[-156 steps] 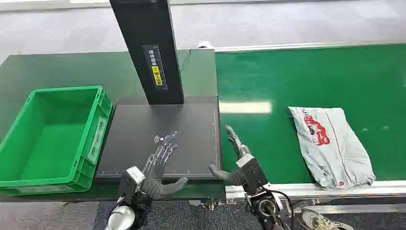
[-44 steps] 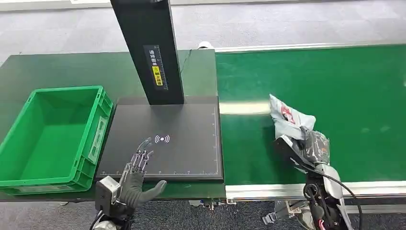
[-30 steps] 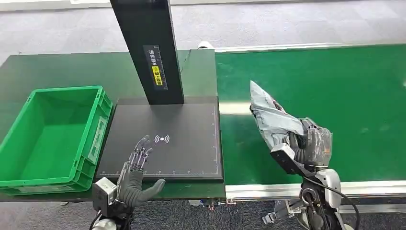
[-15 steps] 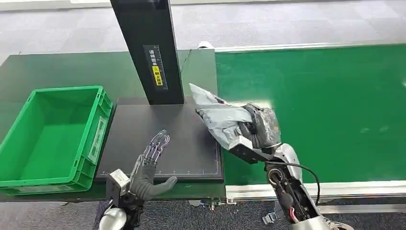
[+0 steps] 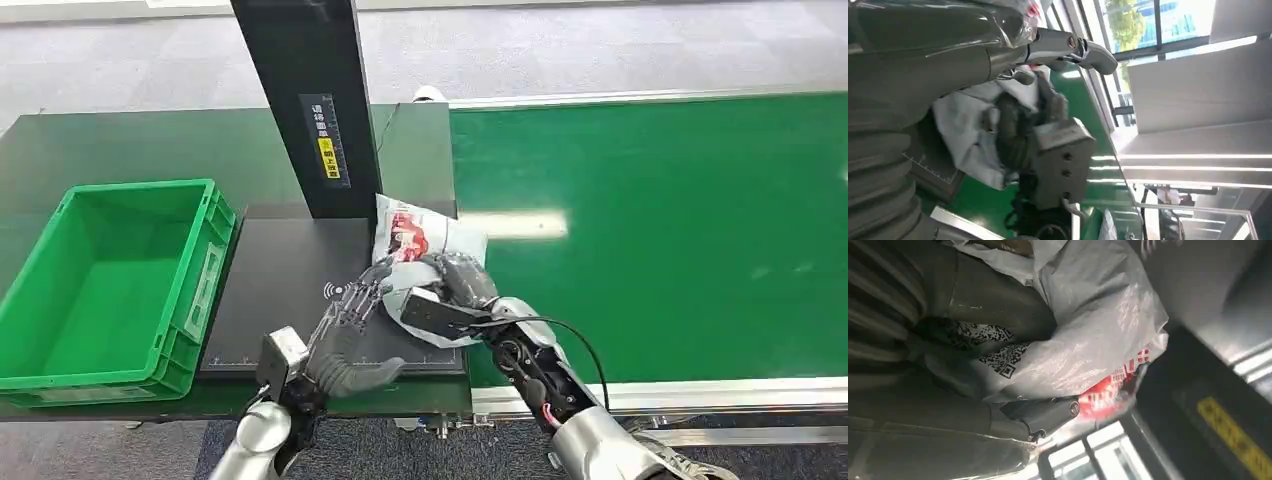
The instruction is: Moved the parcel from conveyor to table for the left to box.
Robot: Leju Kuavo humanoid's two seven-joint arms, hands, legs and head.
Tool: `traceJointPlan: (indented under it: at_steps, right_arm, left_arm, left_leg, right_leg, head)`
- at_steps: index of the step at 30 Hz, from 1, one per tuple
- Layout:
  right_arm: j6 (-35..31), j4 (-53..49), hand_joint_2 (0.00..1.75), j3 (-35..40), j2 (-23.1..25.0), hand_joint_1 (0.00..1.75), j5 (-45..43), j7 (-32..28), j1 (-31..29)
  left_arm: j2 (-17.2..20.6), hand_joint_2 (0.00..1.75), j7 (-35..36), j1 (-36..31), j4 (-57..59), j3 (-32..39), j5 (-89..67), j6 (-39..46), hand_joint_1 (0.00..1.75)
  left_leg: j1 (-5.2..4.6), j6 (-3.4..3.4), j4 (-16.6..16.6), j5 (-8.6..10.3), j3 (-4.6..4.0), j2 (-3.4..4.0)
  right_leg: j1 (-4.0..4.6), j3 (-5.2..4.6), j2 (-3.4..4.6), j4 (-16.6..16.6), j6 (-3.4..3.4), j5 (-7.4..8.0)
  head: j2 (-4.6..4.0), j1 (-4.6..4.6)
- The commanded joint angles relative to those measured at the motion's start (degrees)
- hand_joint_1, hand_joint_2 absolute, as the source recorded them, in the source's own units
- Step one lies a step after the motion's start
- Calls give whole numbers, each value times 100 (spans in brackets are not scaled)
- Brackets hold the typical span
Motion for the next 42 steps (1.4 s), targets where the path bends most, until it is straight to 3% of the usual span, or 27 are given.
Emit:
traceJointPlan:
  at_steps: [1, 6, 25, 27, 29, 30, 31, 35, 42]
  right_arm:
    - [185, 1244, 175, 677, 180, 175, -96, -348, -234]
    - [673, 1242, 175, 930, 144, 175, -213, -677, -229]
    - [868, 1348, 175, 1156, 216, 175, -291, -813, -225]
    - [810, 1373, 175, 1195, 265, 175, -283, -797, -246]
    - [97, 1420, 175, 1271, 308, 175, -147, -464, -303]
    - [-143, 1464, 175, 1238, 329, 24, -151, -335, -328]
    - [-470, 1493, 175, 1232, 320, 0, -95, -206, -357]
    - [-583, 1443, 175, 1003, 286, 0, -398, -571, -314]
    - [-582, 1438, 175, 1002, 288, 0, -407, -587, -292]
  left_arm:
    - [-48, 175, -28, -405, 794, -362, 54, -19, 0]
    - [-40, 175, -93, -534, 945, -476, 122, -79, 0]
    - [-47, 175, -111, -571, 1030, -551, 187, -110, 0]
    - [-68, 175, -104, -593, 1045, -589, 182, -93, 0]
    - [-52, 175, -99, -549, 979, -603, 205, -28, 0]
    - [-35, 175, -76, -506, 924, -586, 220, 9, 0]
    - [-15, 175, -53, -465, 874, -575, 233, 29, 0]
    - [-1, 175, 10, -423, 793, -569, 271, 56, 0]
    - [-8, 175, 14, -440, 802, -570, 274, 55, 0]
  left_leg:
    - [3, 7, -4, 0, 12, -5]
    - [8, 13, -9, 3, 20, -1]
    - [7, 12, -9, 3, 53, 11]
    - [9, 14, -10, 4, 54, 10]
    - [3, 7, -4, -1, 56, 16]
    - [9, 14, -9, 4, 52, 13]
    - [6, 10, -6, 0, 55, 20]
    - [3, 9, -4, 0, 53, 18]
    - [1, 7, -3, -1, 49, 13]
  right_leg:
    - [5, 14, -8, -7, -12, -1]
    - [13, 21, -5, -15, -22, 4]
    - [11, 48, 12, -14, -21, 6]
    - [15, 51, 11, -17, -25, 8]
    - [6, 48, 19, -5, -15, 2]
    - [15, 47, 14, -17, -26, 9]
    - [10, 46, 22, -10, -21, 6]
    - [6, 45, 20, -6, -17, 4]
    - [3, 44, 20, -4, -14, 2]
  head:
    - [0, 0]
    - [0, 2]
    - [0, 2]
    - [0, 0]
    - [0, 0]
    - [0, 0]
    - [0, 2]
    - [0, 0]
    - [0, 2]
